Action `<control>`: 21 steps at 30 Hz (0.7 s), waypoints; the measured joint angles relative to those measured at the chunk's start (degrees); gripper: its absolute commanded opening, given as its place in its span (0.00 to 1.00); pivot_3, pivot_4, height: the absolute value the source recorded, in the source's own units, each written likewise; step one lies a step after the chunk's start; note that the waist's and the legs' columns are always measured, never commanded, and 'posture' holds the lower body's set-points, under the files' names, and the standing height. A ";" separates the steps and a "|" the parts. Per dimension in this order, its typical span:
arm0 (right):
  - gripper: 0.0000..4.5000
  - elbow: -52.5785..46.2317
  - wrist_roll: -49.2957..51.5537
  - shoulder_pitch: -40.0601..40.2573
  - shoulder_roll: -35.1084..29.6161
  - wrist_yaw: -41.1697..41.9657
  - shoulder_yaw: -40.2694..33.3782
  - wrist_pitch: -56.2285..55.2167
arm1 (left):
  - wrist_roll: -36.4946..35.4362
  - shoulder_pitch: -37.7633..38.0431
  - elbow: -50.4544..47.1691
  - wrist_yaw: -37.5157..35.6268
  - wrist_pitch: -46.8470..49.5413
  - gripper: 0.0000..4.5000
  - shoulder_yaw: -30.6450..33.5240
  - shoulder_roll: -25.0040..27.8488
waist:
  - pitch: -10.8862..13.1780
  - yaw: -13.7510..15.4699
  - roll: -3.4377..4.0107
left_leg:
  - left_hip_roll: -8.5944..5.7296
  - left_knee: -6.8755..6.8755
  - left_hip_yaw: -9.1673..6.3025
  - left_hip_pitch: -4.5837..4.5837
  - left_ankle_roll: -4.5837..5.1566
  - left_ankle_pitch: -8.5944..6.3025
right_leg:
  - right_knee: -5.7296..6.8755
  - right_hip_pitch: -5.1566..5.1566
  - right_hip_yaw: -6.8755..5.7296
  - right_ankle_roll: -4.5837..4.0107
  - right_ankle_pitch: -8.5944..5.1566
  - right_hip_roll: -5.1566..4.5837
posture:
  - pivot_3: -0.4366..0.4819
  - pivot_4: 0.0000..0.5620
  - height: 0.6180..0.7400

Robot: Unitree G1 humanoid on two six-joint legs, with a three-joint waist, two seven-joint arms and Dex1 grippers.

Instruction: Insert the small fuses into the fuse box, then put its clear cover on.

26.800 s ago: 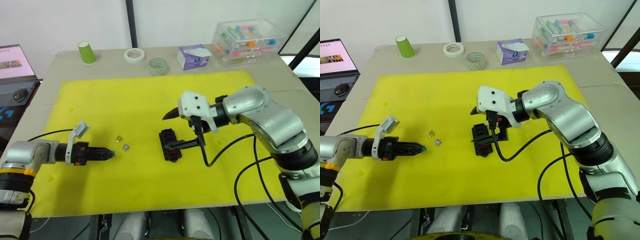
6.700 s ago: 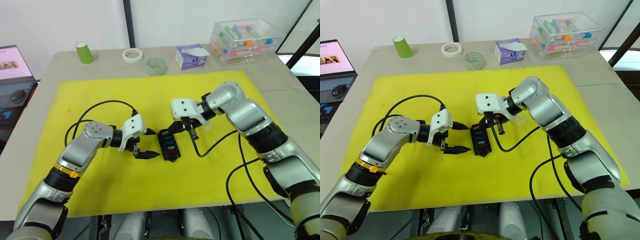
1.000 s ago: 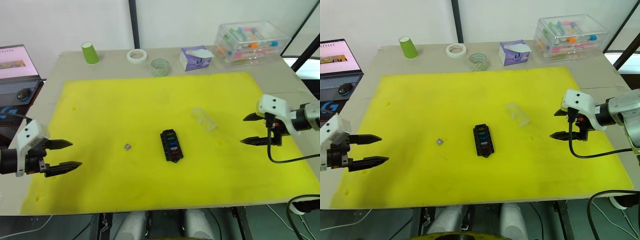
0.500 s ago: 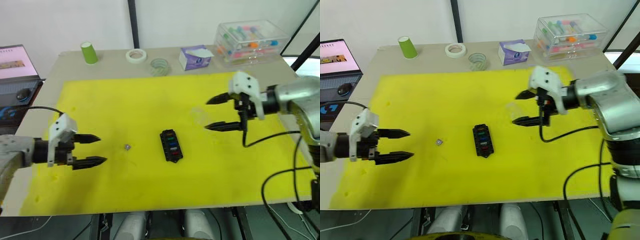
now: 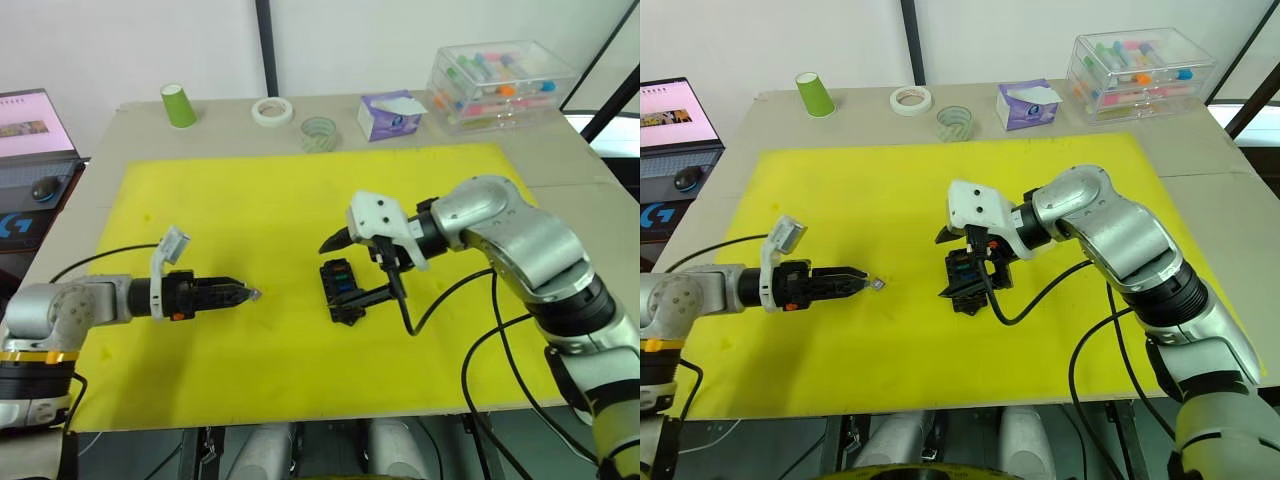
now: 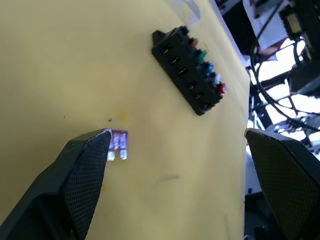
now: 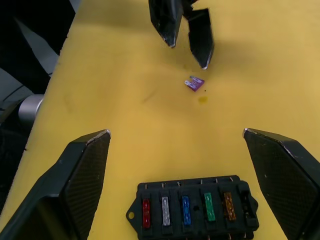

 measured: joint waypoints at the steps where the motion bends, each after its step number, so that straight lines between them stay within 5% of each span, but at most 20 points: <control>1: 1.00 0.00 -0.16 -0.06 0.18 -0.19 0.07 -0.18 | -0.02 -0.25 0.85 0.06 0.49 1.00 -0.26 -0.25 | -0.01 0.01 -0.01 | 0.00 0.00 -0.01 0.00 0.00 0.00 | 0.00 0.00 0.00 0.00 0.00 0.00 | 0.48 0.27 1.00; 19: 1.00 -0.03 -0.96 -0.18 0.86 -1.47 1.59 -1.54 | -0.68 -2.68 1.17 3.11 6.67 1.00 -1.39 -4.68 | -0.05 0.26 -0.01 | -0.06 0.03 -0.03 0.01 0.00 0.00 | 0.00 0.05 0.00 0.00 0.00 -0.05 | 0.48 0.27 1.00; 21: 1.00 -0.03 -1.23 -0.17 0.80 -1.47 1.60 -1.63 | -0.51 -2.52 1.14 3.07 6.01 0.92 -1.66 -4.67 | -0.06 0.27 -0.01 | -0.06 0.03 -0.03 0.01 0.00 0.00 | 0.00 0.06 0.01 0.00 0.00 -0.06 | 0.48 0.27 1.00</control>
